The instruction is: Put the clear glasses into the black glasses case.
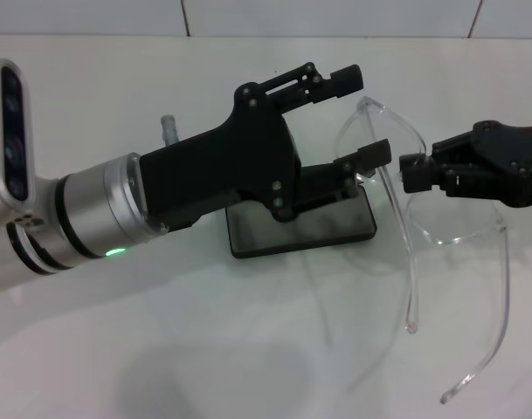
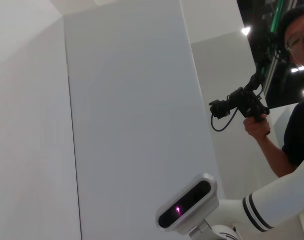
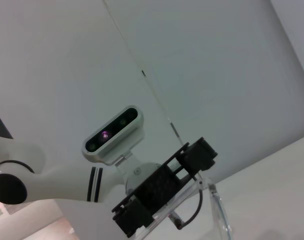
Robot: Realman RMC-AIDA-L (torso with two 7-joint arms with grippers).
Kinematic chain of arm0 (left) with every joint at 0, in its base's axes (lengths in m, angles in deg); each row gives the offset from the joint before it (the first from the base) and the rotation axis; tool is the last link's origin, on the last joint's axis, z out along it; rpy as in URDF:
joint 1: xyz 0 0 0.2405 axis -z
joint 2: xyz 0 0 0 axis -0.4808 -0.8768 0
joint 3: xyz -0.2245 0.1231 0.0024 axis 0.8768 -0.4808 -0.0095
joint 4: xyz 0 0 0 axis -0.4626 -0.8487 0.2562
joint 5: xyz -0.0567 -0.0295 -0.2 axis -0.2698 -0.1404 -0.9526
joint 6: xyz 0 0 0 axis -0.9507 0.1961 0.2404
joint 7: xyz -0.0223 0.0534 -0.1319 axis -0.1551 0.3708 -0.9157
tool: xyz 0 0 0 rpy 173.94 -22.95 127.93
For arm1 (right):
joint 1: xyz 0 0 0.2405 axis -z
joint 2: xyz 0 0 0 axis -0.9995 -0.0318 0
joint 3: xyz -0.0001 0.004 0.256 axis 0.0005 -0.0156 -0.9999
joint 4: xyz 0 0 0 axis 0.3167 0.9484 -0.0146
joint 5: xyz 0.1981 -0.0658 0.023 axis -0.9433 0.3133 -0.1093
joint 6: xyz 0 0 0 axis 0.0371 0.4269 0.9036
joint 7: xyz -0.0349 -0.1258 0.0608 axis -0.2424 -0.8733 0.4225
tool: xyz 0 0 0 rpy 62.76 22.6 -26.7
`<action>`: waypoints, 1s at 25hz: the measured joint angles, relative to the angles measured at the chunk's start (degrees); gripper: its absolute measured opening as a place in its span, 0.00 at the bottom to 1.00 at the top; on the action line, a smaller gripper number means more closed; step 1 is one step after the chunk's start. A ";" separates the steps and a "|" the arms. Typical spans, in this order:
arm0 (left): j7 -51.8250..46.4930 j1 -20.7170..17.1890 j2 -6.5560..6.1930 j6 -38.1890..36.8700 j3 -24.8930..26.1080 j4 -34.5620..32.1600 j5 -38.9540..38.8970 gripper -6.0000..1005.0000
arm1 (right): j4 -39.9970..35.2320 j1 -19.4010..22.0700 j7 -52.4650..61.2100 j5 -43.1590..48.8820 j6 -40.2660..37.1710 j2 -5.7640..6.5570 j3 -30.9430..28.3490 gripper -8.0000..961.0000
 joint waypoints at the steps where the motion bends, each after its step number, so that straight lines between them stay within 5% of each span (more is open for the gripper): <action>1: 0.01 0.03 0.03 0.04 -0.03 0.02 0.04 0.66 | 0.00 -0.03 0.00 0.09 -0.11 -0.10 0.03 0.13; 14: 0.49 0.67 0.18 1.57 0.00 0.70 -0.12 0.66 | 0.00 -0.17 0.28 0.32 -1.95 -0.99 0.75 0.13; 25: 1.14 0.01 0.09 1.88 0.10 0.28 -1.99 0.66 | -0.02 1.15 -0.11 -1.56 -1.50 -0.59 0.34 0.13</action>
